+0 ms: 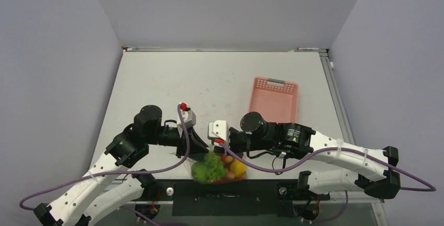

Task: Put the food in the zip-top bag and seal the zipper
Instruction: Zip the zipper food storage bag at the center of the board.

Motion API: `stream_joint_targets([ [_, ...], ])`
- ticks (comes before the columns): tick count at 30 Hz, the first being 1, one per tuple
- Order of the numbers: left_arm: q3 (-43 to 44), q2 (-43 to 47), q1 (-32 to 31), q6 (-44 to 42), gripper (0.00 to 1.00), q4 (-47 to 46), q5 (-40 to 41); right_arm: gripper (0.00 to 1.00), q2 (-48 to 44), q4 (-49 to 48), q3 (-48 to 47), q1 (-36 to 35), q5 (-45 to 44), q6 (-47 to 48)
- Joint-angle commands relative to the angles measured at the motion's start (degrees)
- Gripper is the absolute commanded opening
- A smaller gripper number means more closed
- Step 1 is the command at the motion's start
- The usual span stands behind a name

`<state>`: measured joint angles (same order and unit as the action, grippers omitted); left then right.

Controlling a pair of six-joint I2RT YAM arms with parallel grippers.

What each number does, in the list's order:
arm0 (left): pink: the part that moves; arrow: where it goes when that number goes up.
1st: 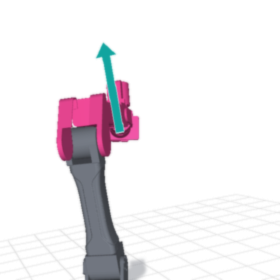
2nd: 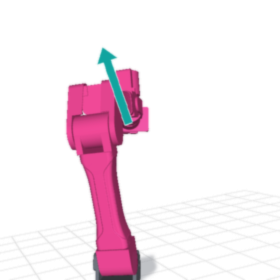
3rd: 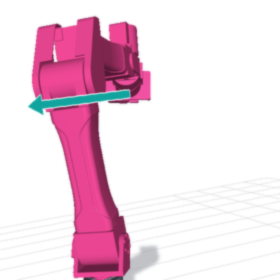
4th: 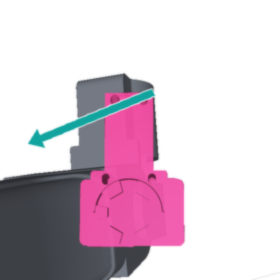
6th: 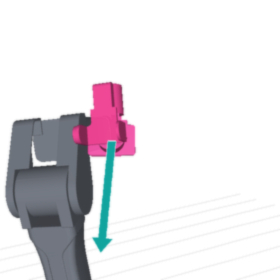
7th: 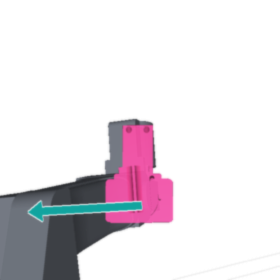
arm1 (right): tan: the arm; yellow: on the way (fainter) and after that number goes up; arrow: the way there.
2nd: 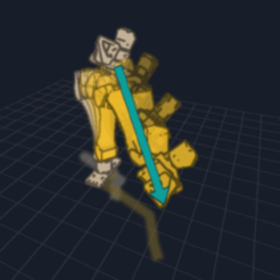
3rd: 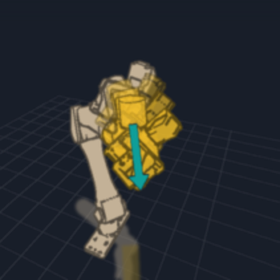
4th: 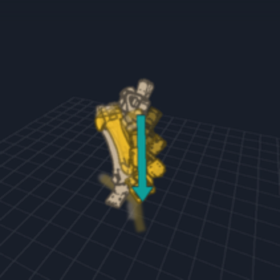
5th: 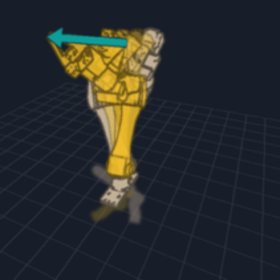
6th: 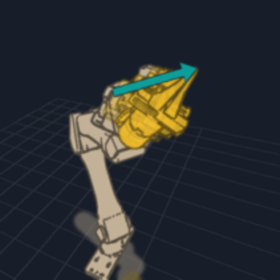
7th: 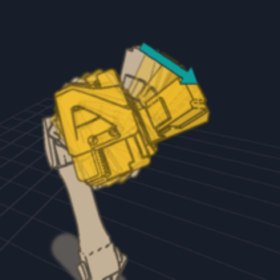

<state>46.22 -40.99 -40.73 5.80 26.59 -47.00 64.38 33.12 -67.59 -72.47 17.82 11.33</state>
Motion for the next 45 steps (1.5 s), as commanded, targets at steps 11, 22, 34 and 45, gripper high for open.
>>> stream_joint_targets([
  [11, 2.29, 2.23, -0.05, -2.51, 0.00, 2.27, 2.78, 0.05, -4.88, -3.82, -2.81, -0.34, -6.72, -0.08],
  [22, 3.92, 4.12, -0.04, -2.81, 0.00, 5.95, 7.42, 0.05, -8.78, -2.03, -1.64, -0.39, -14.48, -0.30],
  [34, 4.91, 7.35, -0.04, -2.73, 0.00, 10.20, 11.65, 0.05, -11.89, -0.36, 1.01, -0.27, -22.20, -1.55],
  [45, 6.94, 9.15, 0.00, -2.72, 0.00, 12.87, 14.91, 0.05, -12.28, 0.54, 1.73, -0.24, -30.01, -2.78],
])
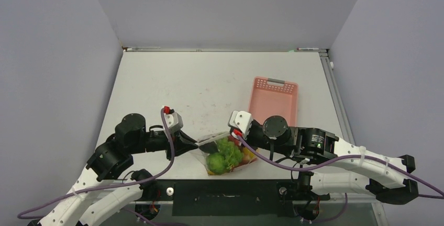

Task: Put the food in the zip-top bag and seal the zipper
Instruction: Zip the zipper food storage bag at the center of the board.

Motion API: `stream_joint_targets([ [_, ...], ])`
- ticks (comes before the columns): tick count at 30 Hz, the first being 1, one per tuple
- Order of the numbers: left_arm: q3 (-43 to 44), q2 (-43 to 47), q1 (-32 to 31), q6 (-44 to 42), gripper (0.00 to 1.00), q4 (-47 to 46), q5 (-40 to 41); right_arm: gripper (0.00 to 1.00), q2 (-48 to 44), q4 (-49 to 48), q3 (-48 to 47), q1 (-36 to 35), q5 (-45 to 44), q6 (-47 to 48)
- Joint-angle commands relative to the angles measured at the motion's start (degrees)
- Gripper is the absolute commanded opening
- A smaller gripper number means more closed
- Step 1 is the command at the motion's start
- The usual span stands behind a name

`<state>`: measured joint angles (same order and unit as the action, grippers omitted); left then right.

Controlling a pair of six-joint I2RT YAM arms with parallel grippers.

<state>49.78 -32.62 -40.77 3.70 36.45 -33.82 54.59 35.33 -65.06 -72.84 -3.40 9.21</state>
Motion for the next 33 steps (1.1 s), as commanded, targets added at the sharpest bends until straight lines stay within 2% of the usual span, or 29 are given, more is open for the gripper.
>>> stream_joint_targets([
  [1, 3.60, 0.75, 0.00, -0.69, 0.00, 3.25, 2.01, 0.05, -2.71, -1.76, -0.86, 0.13, -9.41, -0.76],
  [11, 5.64, 1.39, 0.03, -0.89, 0.00, 5.74, 6.66, 0.05, -3.98, -3.05, -0.92, 0.10, -14.57, -1.32],
  [18, 6.62, 2.23, 0.00, -0.62, 0.00, 6.67, 13.27, 0.05, -4.92, -3.80, -0.57, 0.15, -15.18, -1.56],
  [23, 6.77, 1.90, 0.00, -0.72, 0.00, 5.99, 14.84, 0.05, -5.19, -4.13, -0.47, 0.10, -14.47, -1.48],
  [31, 5.99, 1.22, 0.01, -0.63, 0.19, 3.11, 15.53, 0.05, -6.00, -7.62, -0.19, 0.10, -4.88, -0.61],
  [33, 6.28, 0.79, -0.01, -0.82, 0.26, 2.75, 15.75, 0.05, -5.50, -7.77, -0.74, 0.06, -2.18, -0.35],
])
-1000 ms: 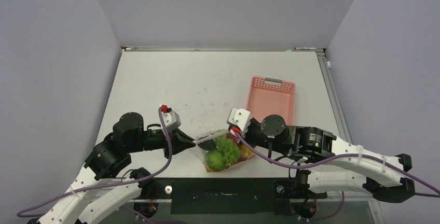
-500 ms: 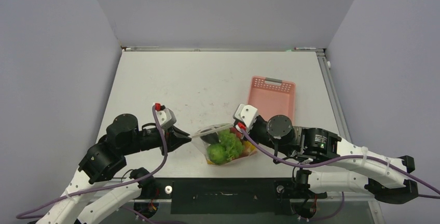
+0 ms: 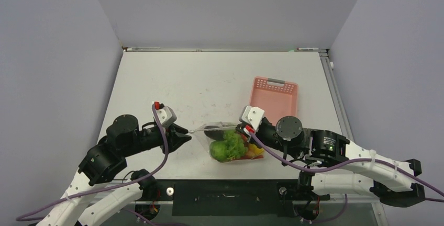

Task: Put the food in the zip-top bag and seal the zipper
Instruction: Zip the zipper food storage bag at the center of the board, then place the zipper food storage bag at the center of the board.

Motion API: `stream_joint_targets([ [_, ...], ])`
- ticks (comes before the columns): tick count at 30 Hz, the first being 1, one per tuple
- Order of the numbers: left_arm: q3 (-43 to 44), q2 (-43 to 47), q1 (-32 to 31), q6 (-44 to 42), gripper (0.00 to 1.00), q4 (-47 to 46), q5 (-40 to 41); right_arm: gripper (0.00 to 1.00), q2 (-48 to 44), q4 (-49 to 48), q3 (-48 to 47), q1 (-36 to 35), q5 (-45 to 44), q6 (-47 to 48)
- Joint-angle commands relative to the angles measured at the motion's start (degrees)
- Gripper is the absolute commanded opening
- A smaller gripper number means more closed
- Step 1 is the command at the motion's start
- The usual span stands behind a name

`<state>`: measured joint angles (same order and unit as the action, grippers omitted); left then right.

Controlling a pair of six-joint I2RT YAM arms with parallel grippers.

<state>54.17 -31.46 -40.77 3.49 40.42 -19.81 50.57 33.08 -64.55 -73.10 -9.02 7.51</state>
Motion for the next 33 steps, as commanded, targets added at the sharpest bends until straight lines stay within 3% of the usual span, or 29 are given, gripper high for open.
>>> stream_joint_targets([
  [1, 2.22, -0.54, 0.05, -0.77, 0.31, -1.25, 1.95, 0.05, -1.18, -5.50, -1.54, 0.29, 4.61, 1.55],
  [5, 3.75, -1.49, -0.01, -2.40, 0.48, -1.66, 3.16, 0.05, -0.12, -5.49, -2.30, 0.31, 7.42, 2.30],
  [13, 6.12, -3.64, 0.00, -3.21, 0.62, -5.58, 2.35, 0.05, 1.26, -4.84, -2.69, 0.29, 11.03, 2.40],
  [19, 5.87, -3.69, 0.02, -3.22, 0.72, -9.79, -6.53, 0.05, 1.88, -4.99, -2.81, 0.25, 15.13, 1.91],
  [26, 5.77, -5.57, 0.00, -3.06, 0.78, -11.96, -18.38, 0.05, 2.48, -5.77, -3.26, 0.25, 19.86, 2.07],
  [33, 5.48, -8.99, -0.01, -2.40, 0.78, -12.75, -25.04, 0.05, 3.97, -6.92, -4.13, 0.32, 20.98, 2.16],
])
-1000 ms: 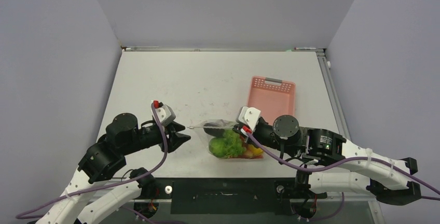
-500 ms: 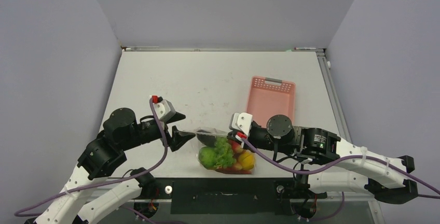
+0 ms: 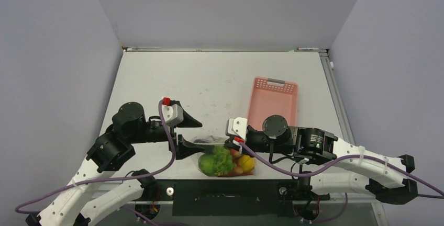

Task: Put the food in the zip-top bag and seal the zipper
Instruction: Place the zipper food storage bag at the center of the board.

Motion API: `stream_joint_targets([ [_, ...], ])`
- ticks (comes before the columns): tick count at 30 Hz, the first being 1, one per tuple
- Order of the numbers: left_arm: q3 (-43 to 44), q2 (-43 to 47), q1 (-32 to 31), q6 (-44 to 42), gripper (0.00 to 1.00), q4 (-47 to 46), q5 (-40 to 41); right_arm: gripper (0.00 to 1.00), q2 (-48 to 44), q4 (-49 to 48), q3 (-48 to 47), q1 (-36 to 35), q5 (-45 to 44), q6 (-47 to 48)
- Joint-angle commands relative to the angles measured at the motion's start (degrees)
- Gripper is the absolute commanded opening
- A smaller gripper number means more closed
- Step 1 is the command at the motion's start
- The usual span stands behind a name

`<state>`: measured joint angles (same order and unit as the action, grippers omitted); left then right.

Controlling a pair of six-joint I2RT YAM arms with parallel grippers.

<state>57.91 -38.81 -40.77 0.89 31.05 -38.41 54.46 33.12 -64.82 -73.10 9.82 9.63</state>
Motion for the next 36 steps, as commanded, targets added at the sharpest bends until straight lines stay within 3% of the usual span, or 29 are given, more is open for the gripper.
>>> stream_joint_targets([
  [1, 1.66, -2.02, 0.01, 0.18, 0.78, -3.32, -6.88, 0.05, 0.22, -7.42, -3.91, 0.25, 2.47, 0.07],
  [15, -2.03, -5.20, -0.08, 0.13, 0.73, -5.83, -10.90, 0.05, 2.61, -12.12, -4.53, 0.28, 2.54, 0.05],
  [26, -3.98, -6.64, -0.81, -0.33, 0.66, -6.61, -8.24, 0.05, 4.07, -12.72, -6.64, 0.25, 1.78, 0.92],
  [36, -2.83, -9.65, -1.67, -2.94, 0.25, -4.41, -10.01, 0.05, 3.99, -13.21, -6.21, 0.30, 1.43, 1.26],
])
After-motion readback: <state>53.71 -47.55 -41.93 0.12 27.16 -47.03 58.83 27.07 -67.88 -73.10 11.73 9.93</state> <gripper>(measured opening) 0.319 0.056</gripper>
